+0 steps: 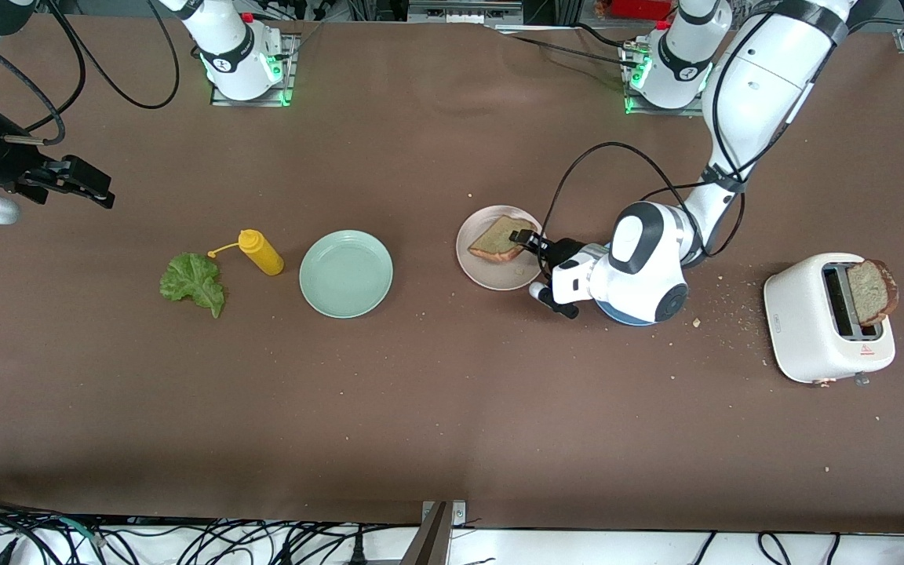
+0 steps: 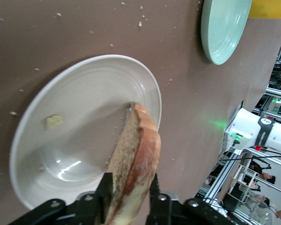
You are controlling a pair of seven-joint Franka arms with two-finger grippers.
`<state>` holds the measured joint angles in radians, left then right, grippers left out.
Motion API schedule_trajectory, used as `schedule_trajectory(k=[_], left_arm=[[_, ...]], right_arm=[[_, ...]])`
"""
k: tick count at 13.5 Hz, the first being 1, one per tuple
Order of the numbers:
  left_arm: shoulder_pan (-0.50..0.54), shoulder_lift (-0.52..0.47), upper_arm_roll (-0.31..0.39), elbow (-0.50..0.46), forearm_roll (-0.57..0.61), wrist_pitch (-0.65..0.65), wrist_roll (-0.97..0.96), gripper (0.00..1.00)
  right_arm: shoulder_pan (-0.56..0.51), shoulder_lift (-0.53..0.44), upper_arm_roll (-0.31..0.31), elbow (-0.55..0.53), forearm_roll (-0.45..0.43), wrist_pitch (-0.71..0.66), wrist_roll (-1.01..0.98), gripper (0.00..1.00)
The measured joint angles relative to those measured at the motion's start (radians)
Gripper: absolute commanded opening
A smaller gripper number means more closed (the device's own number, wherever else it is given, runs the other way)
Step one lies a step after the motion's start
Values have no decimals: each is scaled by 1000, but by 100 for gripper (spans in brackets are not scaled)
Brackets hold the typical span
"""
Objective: Make sandwich in beige plate with both arms
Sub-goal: 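Lower the bread onto the beige plate and open the left gripper, then draw the left gripper back while the right gripper reaches toward the mustard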
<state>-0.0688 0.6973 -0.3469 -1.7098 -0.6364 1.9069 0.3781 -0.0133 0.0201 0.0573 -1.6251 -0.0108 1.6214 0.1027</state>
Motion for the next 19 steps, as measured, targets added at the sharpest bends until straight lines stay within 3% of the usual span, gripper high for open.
schedule_trajectory(k=[4, 12, 15, 19], left_arm=[[21, -19, 1, 2, 91, 0, 1, 100], [42, -173, 31, 20, 453, -40, 0, 100], [110, -232, 46, 75, 596, -55, 1, 100], [227, -264, 48, 197, 643, -137, 5, 100]], right_arm=[[0, 0, 0, 0, 0, 0, 0, 100], [0, 0, 2, 0, 0, 0, 0, 100], [1, 0, 4, 0, 0, 0, -1, 100], [14, 0, 9, 0, 0, 0, -3, 100]])
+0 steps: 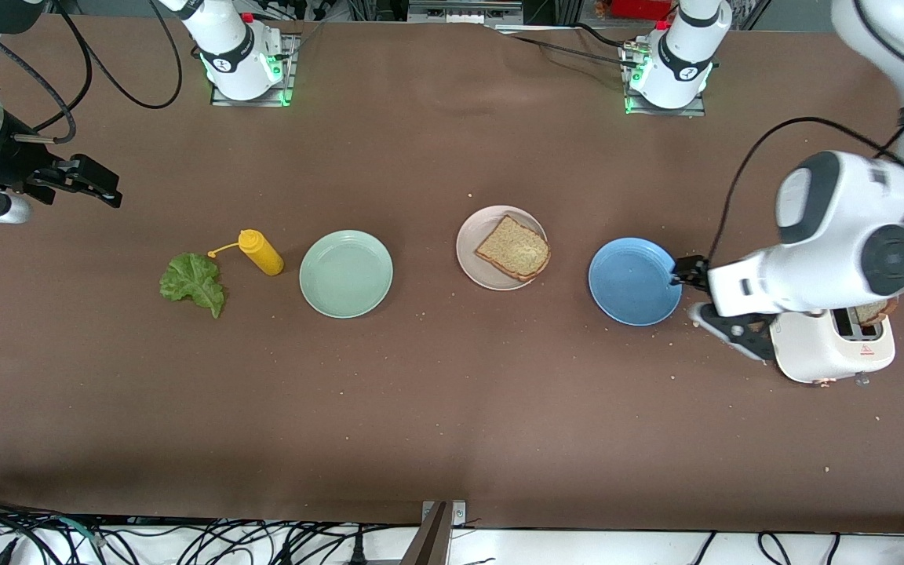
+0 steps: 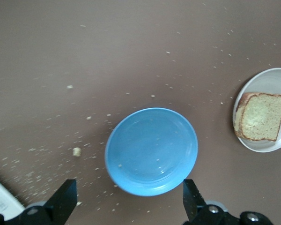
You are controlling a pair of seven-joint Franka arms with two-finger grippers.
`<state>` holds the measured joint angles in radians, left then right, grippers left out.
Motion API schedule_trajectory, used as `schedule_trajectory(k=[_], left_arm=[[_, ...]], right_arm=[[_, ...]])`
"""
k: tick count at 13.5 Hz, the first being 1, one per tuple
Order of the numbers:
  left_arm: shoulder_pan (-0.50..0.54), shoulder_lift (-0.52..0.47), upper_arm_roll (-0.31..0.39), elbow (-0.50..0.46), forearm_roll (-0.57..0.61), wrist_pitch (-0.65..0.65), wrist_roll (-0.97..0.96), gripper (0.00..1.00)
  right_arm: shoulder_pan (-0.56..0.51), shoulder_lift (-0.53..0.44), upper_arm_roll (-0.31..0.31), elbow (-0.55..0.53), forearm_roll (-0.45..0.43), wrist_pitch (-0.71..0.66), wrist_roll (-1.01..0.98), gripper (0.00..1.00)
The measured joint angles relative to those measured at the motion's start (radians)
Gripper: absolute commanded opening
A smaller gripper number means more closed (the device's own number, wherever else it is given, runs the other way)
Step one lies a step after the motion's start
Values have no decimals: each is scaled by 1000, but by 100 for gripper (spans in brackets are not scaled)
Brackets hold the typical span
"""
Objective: Make sandwich in beige plate with both arms
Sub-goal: 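Draw the left gripper back while the right gripper reaches toward the mustard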
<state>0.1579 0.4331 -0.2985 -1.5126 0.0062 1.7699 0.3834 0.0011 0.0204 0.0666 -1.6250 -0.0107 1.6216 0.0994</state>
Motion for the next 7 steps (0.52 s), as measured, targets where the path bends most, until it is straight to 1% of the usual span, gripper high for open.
schedule_trajectory(k=[3, 5, 7], left_arm=[[19, -18, -1, 84, 156, -26, 2, 100], [22, -46, 4, 119, 183, -30, -2, 100], [59, -68, 14, 167, 183, -45, -2, 100]], right_arm=[[6, 0, 1, 0, 0, -1, 0, 100], [7, 1, 1, 0, 0, -2, -1, 100], [9, 3, 2, 0, 0, -3, -8, 100]])
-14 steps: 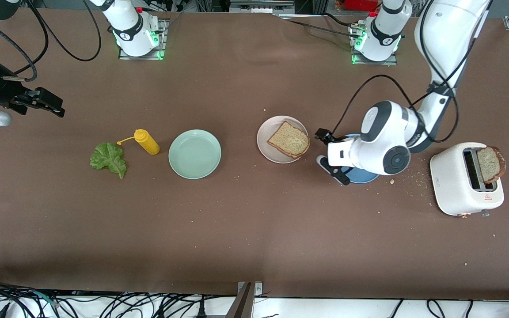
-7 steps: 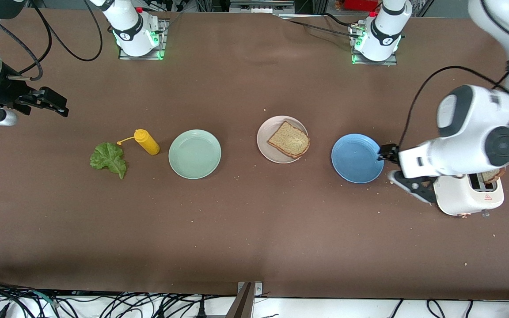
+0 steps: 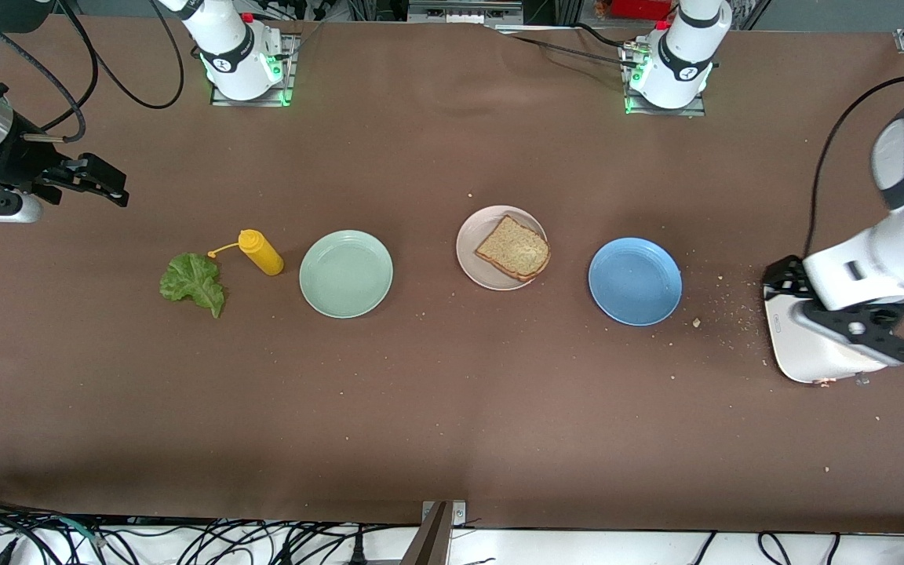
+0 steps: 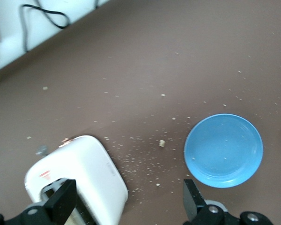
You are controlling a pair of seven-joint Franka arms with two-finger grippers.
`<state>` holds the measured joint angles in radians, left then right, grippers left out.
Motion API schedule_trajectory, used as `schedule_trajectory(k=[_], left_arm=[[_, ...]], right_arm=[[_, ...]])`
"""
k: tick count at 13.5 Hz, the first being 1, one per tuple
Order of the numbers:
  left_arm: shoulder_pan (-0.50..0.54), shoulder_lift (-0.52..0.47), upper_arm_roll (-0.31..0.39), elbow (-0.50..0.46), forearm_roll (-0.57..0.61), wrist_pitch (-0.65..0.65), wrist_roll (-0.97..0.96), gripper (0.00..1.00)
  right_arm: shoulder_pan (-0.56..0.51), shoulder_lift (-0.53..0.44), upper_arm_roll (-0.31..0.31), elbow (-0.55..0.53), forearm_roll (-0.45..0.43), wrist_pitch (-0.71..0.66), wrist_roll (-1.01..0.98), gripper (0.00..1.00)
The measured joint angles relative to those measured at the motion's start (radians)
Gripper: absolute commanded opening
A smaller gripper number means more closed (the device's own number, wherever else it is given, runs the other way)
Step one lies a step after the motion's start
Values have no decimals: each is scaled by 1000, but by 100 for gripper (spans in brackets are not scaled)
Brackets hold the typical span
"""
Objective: Make sandwich in beige plate with both arms
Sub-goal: 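Draw the left gripper back while the right gripper reaches toward the mustard, then lower the right gripper around the yellow mustard bottle beside the lettuce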
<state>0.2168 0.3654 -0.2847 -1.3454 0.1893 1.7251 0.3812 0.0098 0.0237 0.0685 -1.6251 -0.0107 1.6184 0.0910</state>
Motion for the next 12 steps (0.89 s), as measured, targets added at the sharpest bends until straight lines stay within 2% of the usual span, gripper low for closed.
schedule_trajectory(k=[2, 6, 9, 11, 12], left_arm=[[39, -15, 0, 23, 0, -51, 1, 100], [54, -69, -5, 35, -2, -143, -20, 100], [53, -89, -2, 34, -10, -158, -62, 100], [32, -98, 32, 30, -28, -160, -65, 100], [-9, -110, 74, 23, -35, -161, -73, 100]], right_arm=[[1, 4, 0, 0, 0, 0, -48, 100], [1, 20, 0, 0, 1, -1, -132, 100], [1, 30, -3, 0, 57, -2, -289, 100], [-1, 42, -8, -1, 101, -24, -428, 100], [-2, 48, -10, -1, 129, -38, -502, 100]])
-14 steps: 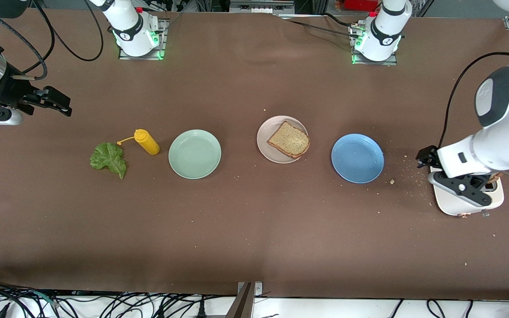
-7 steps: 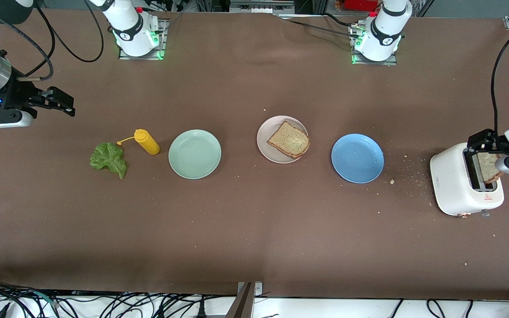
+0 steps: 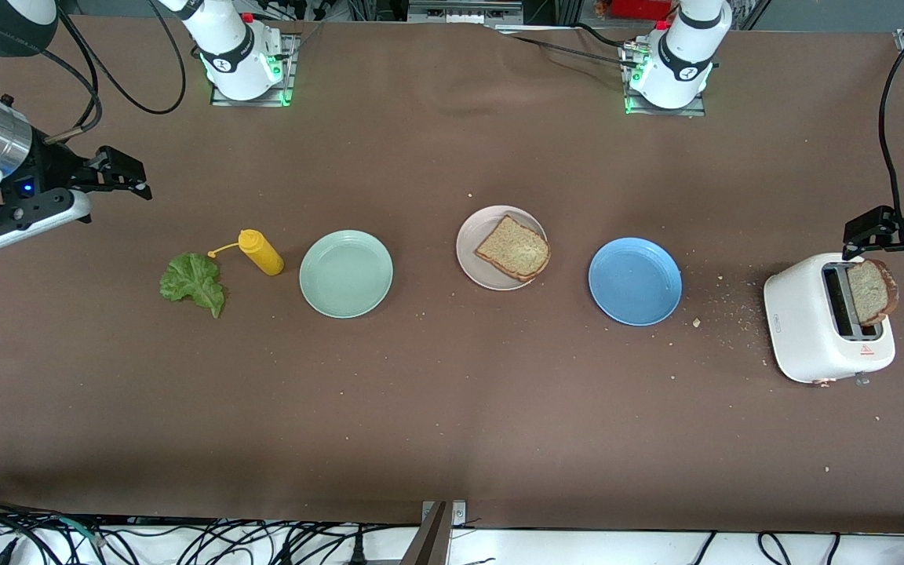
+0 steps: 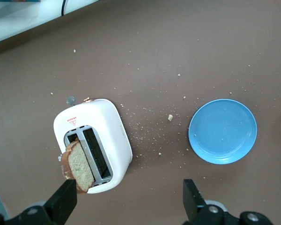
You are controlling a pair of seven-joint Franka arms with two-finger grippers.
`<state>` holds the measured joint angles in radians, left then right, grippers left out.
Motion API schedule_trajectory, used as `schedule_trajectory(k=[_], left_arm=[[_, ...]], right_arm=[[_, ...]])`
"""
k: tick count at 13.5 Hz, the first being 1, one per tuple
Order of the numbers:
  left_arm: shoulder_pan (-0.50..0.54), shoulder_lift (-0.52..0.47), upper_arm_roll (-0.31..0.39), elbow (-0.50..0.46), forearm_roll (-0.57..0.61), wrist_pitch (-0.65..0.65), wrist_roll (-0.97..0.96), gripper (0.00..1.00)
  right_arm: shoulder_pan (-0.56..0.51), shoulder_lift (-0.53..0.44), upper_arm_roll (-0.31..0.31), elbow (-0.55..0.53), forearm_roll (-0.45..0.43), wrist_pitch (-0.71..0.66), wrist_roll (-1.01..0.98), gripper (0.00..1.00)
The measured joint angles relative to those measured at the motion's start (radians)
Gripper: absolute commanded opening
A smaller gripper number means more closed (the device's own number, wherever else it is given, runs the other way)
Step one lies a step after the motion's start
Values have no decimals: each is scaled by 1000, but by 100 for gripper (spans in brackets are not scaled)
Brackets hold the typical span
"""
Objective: Make sandwich in beige plate with both arms
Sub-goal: 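Lower the right gripper around the yellow mustard bottle beside the lettuce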
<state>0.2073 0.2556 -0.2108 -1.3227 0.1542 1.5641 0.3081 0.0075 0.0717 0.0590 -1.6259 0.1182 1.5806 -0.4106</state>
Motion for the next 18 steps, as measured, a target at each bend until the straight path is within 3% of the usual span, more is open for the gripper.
schedule_trajectory(k=[3, 5, 8, 11, 14, 18], left_arm=[[-92, -79, 74, -97, -21, 15, -41, 100], [-132, -162, 118, -208, -54, 58, -74, 100], [-153, -228, 149, -292, -86, 70, -88, 100], [-159, -233, 150, -302, -127, 55, -92, 100], [-159, -232, 151, -302, -129, 40, -92, 100], [-160, -232, 151, -302, -129, 30, -92, 100]], right_arm=[[-4, 30, -12, -1, 95, -11, -221, 100], [-7, 56, -15, -1, 114, -11, -361, 100], [-18, 99, -23, -4, 149, -12, -582, 100], [-92, 212, -30, -16, 305, -12, -845, 100], [-180, 403, -36, -21, 490, -11, -1165, 100], [-227, 560, -36, -18, 638, -48, -1451, 100]])
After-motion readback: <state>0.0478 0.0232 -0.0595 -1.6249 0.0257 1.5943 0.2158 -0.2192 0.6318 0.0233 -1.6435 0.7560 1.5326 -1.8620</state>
